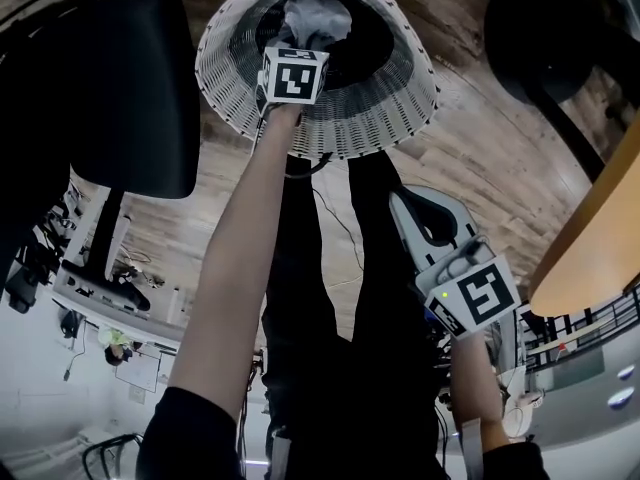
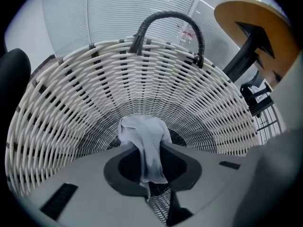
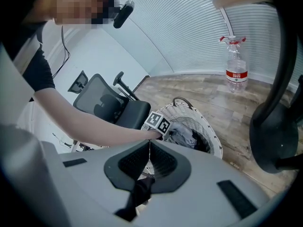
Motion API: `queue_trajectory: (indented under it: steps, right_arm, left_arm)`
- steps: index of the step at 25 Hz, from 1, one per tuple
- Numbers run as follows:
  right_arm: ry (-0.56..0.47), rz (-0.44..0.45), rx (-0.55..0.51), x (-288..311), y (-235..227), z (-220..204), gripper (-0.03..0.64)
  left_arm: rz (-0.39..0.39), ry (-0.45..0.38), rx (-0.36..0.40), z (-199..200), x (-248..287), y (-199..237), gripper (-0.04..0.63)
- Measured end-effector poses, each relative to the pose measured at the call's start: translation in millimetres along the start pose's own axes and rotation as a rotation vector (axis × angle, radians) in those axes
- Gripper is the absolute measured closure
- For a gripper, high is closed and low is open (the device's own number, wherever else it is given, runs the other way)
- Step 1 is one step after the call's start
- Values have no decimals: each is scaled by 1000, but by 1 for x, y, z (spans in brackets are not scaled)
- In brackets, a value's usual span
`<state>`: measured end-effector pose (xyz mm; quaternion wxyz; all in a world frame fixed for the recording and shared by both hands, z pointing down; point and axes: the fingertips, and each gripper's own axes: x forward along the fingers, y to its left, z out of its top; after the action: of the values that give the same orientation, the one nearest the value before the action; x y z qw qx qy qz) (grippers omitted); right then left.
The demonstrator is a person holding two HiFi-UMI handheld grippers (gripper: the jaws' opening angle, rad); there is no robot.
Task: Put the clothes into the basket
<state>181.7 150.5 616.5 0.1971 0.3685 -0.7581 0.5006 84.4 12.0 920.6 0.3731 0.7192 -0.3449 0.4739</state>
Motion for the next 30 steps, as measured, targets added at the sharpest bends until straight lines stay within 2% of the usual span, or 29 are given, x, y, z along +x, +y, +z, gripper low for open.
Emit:
queue_trajectory:
  steps: [10,17,24,30]
  right_arm:
    - [-9,-5,-2,-2,9,-1,600]
    - [-39,-17,-28,-12,24,18,600]
    - [-105,-52,-72,-37,47,60,600]
    - [-156,-77,-116,-74,77,94,600]
  left_arm:
    - [14,-45,3,14,-14,5,531]
    - [1,-31,14,18,-37,1,531]
    - [-3,-24,56,36,-87,-3,540]
    - [-18,-14,112,34,-155,-20,556]
